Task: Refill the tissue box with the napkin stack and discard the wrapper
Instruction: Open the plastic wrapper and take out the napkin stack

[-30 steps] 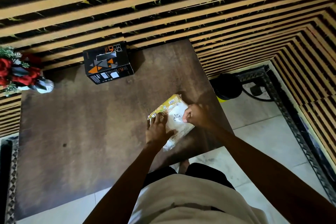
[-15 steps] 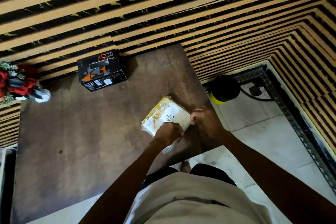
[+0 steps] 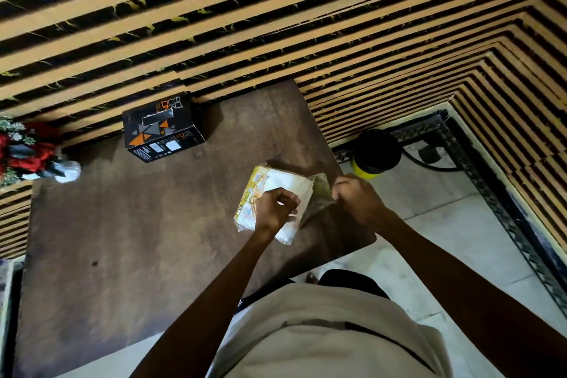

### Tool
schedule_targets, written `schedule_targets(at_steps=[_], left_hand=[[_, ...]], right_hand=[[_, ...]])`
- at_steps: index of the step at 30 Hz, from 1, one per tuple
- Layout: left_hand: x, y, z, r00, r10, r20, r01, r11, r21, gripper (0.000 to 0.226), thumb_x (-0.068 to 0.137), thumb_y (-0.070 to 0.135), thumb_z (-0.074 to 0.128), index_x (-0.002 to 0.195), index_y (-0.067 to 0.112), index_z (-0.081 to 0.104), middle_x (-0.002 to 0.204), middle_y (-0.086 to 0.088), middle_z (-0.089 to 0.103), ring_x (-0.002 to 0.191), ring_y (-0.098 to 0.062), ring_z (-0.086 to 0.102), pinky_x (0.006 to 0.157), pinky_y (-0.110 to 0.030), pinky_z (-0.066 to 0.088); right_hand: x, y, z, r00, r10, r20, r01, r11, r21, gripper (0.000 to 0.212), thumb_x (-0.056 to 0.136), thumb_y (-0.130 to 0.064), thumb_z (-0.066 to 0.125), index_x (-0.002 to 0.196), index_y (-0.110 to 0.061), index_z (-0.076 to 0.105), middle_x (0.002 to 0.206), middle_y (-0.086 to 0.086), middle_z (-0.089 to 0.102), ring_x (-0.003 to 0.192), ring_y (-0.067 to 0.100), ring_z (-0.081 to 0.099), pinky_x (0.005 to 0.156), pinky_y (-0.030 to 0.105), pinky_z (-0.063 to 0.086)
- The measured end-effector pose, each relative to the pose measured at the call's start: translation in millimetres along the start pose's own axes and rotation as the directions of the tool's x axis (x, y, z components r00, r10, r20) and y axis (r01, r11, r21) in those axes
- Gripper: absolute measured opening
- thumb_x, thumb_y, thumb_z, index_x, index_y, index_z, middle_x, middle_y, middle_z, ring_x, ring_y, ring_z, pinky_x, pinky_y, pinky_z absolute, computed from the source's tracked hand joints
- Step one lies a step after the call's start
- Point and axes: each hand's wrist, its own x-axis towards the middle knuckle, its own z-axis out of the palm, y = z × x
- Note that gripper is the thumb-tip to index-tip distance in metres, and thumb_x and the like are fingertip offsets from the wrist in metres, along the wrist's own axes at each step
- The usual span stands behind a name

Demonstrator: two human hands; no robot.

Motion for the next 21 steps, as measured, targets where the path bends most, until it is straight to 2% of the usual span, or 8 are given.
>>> schedule_targets(at_steps=[2, 5, 9, 11, 13, 15, 17, 21], left_hand=[[-4, 2, 7, 1.000, 0.018, 0.009, -0.019, 0.999, 0.044, 0.013, 0.081, 0.000, 0.068, 0.074, 0.011, 0.067, 0.074, -0.009, 0.068, 0.070, -0.032, 0.070, 0.064, -0.041, 0.062], [-10, 1, 16, 0.998, 0.047, -0.050, -0.042, 0.994, 0.103, 0.017, 0.074, 0.013, 0.067, 0.069, 0.028, 0.069, 0.074, -0.003, 0.073, 0.071, -0.028, 0.073, 0.071, -0.047, 0.062], [-23, 7, 26, 0.976, 0.158, -0.148, -0.123, 0.968, 0.219, 0.008, 0.079, 0.024, 0.063, 0.074, 0.029, 0.067, 0.076, 0.007, 0.072, 0.070, -0.012, 0.070, 0.073, -0.039, 0.059], [-32, 17, 25, 0.942, 0.284, -0.179, -0.180, 0.877, 0.445, 0.005, 0.084, 0.030, 0.061, 0.082, 0.028, 0.066, 0.080, 0.013, 0.070, 0.069, -0.005, 0.065, 0.066, -0.030, 0.054], [-37, 22, 21, 0.910, 0.396, -0.127, -0.241, 0.752, 0.614, 0.007, 0.086, 0.032, 0.060, 0.087, 0.029, 0.065, 0.087, 0.015, 0.067, 0.068, -0.004, 0.060, 0.063, -0.027, 0.049], [-34, 24, 19, 0.902, 0.432, 0.001, -0.335, 0.699, 0.632, 0.007, 0.087, 0.031, 0.060, 0.090, 0.029, 0.066, 0.091, 0.014, 0.068, 0.065, -0.003, 0.058, 0.063, -0.026, 0.049], [-30, 21, 16, 0.904, 0.419, 0.082, -0.387, 0.724, 0.571, 0.010, 0.089, 0.034, 0.058, 0.093, 0.029, 0.066, 0.093, 0.013, 0.070, 0.068, -0.003, 0.062, 0.065, -0.027, 0.052], [-6, 6, -9, 0.925, 0.327, -0.192, -0.234, 0.890, 0.390, 0.020, 0.092, 0.018, 0.056, 0.109, 0.013, 0.065, 0.110, -0.006, 0.068, 0.092, -0.024, 0.067, 0.076, -0.035, 0.053]], right_hand=[[0, -10, -1, 0.995, 0.071, -0.070, -0.059, 0.985, 0.164, 0.037, 0.081, -0.030, 0.044, 0.087, -0.009, 0.073, 0.093, 0.011, 0.072, 0.086, 0.027, 0.067, 0.078, 0.031, 0.053], [3, -31, 2, 0.957, 0.290, 0.026, -0.250, 0.772, 0.584, 0.024, 0.085, -0.018, 0.058, 0.098, -0.010, 0.076, 0.098, 0.004, 0.076, 0.090, 0.012, 0.067, 0.089, 0.023, 0.050], [11, -37, 31, 0.788, 0.441, 0.430, -0.603, 0.413, 0.682, 0.032, 0.082, -0.013, 0.069, 0.114, -0.009, 0.069, 0.115, 0.010, 0.069, 0.109, 0.024, 0.063, 0.101, 0.039, 0.050], [15, -35, 43, 0.686, 0.482, 0.545, -0.684, 0.175, 0.708, 0.036, 0.080, -0.008, 0.072, 0.115, 0.000, 0.067, 0.113, 0.016, 0.067, 0.102, 0.029, 0.065, 0.098, 0.045, 0.052], [16, -39, 43, 0.664, 0.463, 0.588, -0.666, 0.008, 0.746, 0.030, 0.084, 0.000, 0.067, 0.112, 0.008, 0.063, 0.101, 0.018, 0.065, 0.081, 0.024, 0.065, 0.082, 0.037, 0.059], [17, -44, 41, 0.661, 0.445, 0.604, -0.658, -0.043, 0.752, 0.009, 0.088, 0.002, 0.061, 0.096, -0.001, 0.063, 0.089, 0.010, 0.061, 0.073, 0.017, 0.059, 0.067, 0.027, 0.055], [21, -45, 41, 0.631, 0.425, 0.649, -0.669, -0.125, 0.733, 0.017, 0.090, 0.000, 0.057, 0.080, -0.013, 0.056, 0.082, 0.004, 0.055, 0.074, 0.014, 0.053, 0.065, 0.027, 0.050], [31, -51, 42, 0.619, 0.384, 0.685, -0.706, -0.111, 0.700, 0.018, 0.088, -0.003, 0.061, 0.104, -0.011, 0.060, 0.097, 0.003, 0.062, 0.092, 0.018, 0.059, 0.081, 0.034, 0.052]])
